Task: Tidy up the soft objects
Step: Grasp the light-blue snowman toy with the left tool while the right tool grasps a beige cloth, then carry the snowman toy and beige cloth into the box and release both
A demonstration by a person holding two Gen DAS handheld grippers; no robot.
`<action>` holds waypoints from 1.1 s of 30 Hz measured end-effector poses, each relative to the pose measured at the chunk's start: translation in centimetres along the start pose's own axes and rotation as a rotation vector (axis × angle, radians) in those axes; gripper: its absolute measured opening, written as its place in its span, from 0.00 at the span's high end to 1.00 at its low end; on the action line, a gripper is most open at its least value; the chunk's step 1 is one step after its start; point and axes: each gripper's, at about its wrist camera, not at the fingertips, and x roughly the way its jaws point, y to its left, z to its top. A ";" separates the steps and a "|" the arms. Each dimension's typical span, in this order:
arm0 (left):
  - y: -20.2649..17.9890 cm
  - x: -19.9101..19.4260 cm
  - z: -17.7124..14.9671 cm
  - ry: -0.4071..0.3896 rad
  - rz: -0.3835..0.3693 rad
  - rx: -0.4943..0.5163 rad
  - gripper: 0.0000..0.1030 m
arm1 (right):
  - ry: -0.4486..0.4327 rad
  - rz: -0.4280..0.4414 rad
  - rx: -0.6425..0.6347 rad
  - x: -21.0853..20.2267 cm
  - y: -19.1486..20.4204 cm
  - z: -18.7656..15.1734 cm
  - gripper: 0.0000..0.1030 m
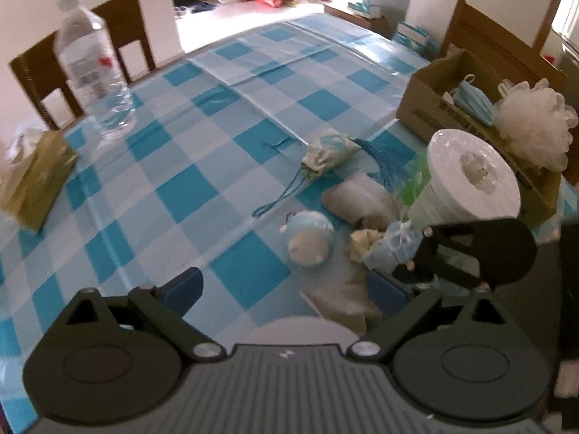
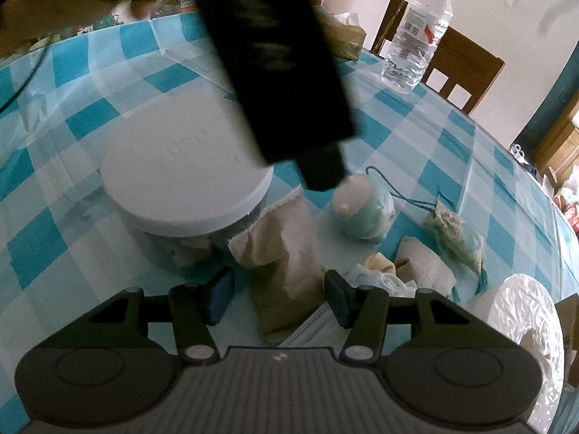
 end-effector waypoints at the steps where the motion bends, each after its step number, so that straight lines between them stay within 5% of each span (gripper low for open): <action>1: 0.1 0.5 0.5 0.010 -0.011 0.007 0.10 | 0.001 -0.005 -0.001 0.0 0.0 0.0 0.42; 10: 0.1 5.5 3.4 0.098 -0.081 0.015 0.33 | 0.002 -0.021 -0.026 0.0 0.3 0.2 0.42; 12: -0.2 6.4 3.6 0.111 -0.090 0.016 0.44 | -0.001 -0.019 -0.032 -0.2 0.2 0.0 0.42; 18: -0.7 7.7 3.9 0.119 -0.113 0.002 0.54 | -0.014 -0.019 -0.041 0.2 0.0 0.4 0.42; 25: -0.8 8.4 4.3 0.123 -0.119 -0.011 0.56 | -0.011 0.002 -0.051 0.4 0.0 0.6 0.47; 33: -0.8 8.6 4.3 0.116 -0.121 -0.014 0.59 | -0.007 0.014 -0.015 -0.1 0.3 0.6 0.68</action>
